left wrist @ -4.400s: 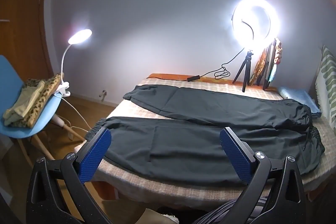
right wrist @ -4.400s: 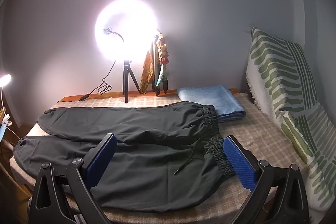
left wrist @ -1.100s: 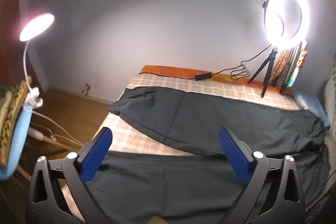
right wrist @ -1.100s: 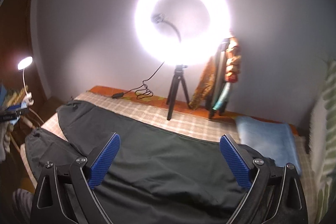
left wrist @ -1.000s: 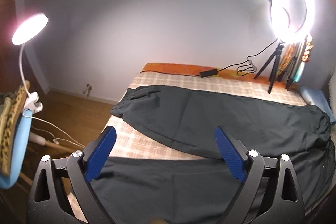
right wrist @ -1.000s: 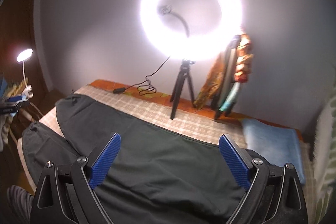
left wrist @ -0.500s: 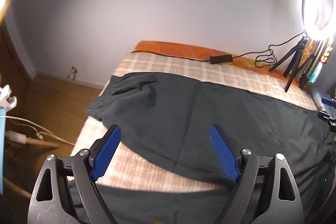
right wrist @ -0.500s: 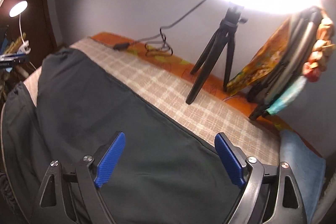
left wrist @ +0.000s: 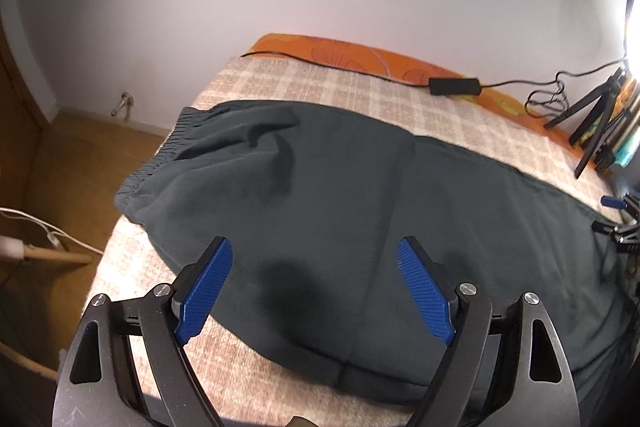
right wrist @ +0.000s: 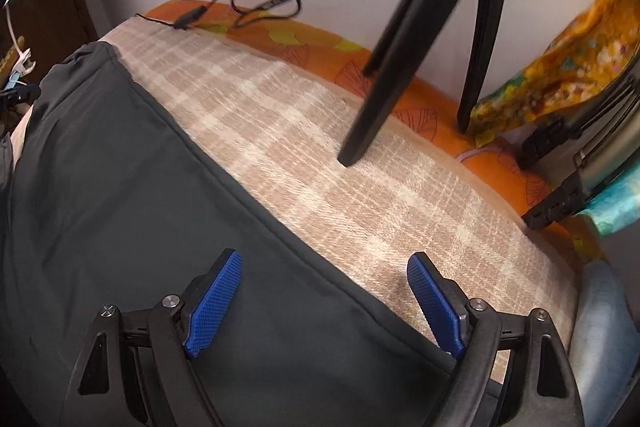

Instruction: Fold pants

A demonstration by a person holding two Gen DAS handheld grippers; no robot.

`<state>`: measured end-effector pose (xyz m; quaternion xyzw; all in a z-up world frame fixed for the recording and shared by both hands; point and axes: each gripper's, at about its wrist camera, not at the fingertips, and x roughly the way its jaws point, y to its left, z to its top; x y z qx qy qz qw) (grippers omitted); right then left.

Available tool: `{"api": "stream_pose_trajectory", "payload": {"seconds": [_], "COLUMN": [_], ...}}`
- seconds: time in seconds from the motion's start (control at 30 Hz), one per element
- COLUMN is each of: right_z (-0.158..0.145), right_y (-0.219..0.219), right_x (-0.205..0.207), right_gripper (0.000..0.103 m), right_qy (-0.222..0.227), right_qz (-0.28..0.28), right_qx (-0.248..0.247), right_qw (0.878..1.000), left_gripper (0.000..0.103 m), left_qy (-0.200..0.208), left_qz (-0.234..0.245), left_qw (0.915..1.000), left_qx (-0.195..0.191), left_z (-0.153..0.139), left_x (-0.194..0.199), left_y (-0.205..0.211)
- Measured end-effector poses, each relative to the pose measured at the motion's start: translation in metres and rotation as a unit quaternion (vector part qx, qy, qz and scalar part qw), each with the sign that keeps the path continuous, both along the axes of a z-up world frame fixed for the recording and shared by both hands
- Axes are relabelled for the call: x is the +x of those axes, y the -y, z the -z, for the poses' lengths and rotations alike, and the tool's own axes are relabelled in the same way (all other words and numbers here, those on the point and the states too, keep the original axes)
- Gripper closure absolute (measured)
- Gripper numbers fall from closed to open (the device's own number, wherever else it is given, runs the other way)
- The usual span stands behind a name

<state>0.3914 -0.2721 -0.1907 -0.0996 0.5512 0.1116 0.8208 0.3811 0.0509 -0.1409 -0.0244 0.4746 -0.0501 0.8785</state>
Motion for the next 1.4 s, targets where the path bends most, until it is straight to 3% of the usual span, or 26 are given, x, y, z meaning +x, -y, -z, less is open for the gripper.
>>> {"api": "stream_pose_trajectory", "payload": {"seconds": [0.17, 0.23, 0.3, 0.37, 0.47, 0.57, 0.63, 0.77, 0.97, 1.23, 1.4], "right_z": [0.005, 0.004, 0.001, -0.003, -0.005, -0.007, -0.014, -0.052, -0.097, -0.083, -0.069], "right_y": [0.011, 0.010, 0.009, 0.007, 0.002, -0.005, -0.011, -0.019, -0.030, -0.056, -0.068], "right_x": [0.000, -0.004, -0.007, -0.011, -0.015, -0.018, -0.022, -0.046, -0.100, -0.161, -0.184], "right_gripper": [0.016, 0.021, 0.034, 0.065, 0.087, 0.101, 0.103, 0.103, 0.103, 0.103, 0.103], "right_qy": [-0.016, -0.014, -0.012, -0.009, -0.010, -0.006, -0.002, 0.049, 0.087, 0.060, 0.049], "right_qz": [-0.008, -0.015, -0.017, -0.016, -0.006, 0.006, 0.009, 0.006, -0.021, -0.075, -0.107], "right_qx": [0.028, 0.033, 0.040, 0.047, 0.048, 0.035, 0.029, 0.037, 0.047, 0.023, 0.012], "right_qw": [0.999, 0.999, 0.999, 0.999, 0.999, 0.999, 1.000, 0.998, 0.995, 0.995, 0.993], "left_gripper": [0.018, 0.019, 0.018, 0.019, 0.017, 0.017, 0.017, 0.017, 0.017, 0.017, 0.017], "left_qy": [-0.009, -0.015, -0.020, -0.029, -0.039, -0.047, -0.054, -0.056, -0.072, -0.093, -0.117], "left_qz": [-0.002, -0.009, -0.014, -0.015, -0.013, -0.021, -0.039, -0.068, -0.110, -0.123, -0.133], "left_qw": [0.9999, 0.9998, 0.9997, 0.9994, 0.9991, 0.9982, 0.9962, 0.9903, 0.9734, 0.9595, 0.9600], "left_qx": [0.007, 0.002, -0.005, -0.009, -0.008, -0.030, -0.056, -0.108, -0.188, -0.236, -0.217], "left_z": [0.013, 0.018, 0.022, 0.027, 0.031, 0.029, 0.027, 0.019, 0.015, 0.016, 0.022], "left_x": [0.007, 0.010, 0.013, 0.014, 0.018, 0.021, 0.026, 0.035, 0.052, 0.069, 0.083], "left_y": [0.002, 0.000, -0.002, -0.002, 0.000, -0.005, -0.013, -0.027, -0.038, -0.023, -0.003]}}
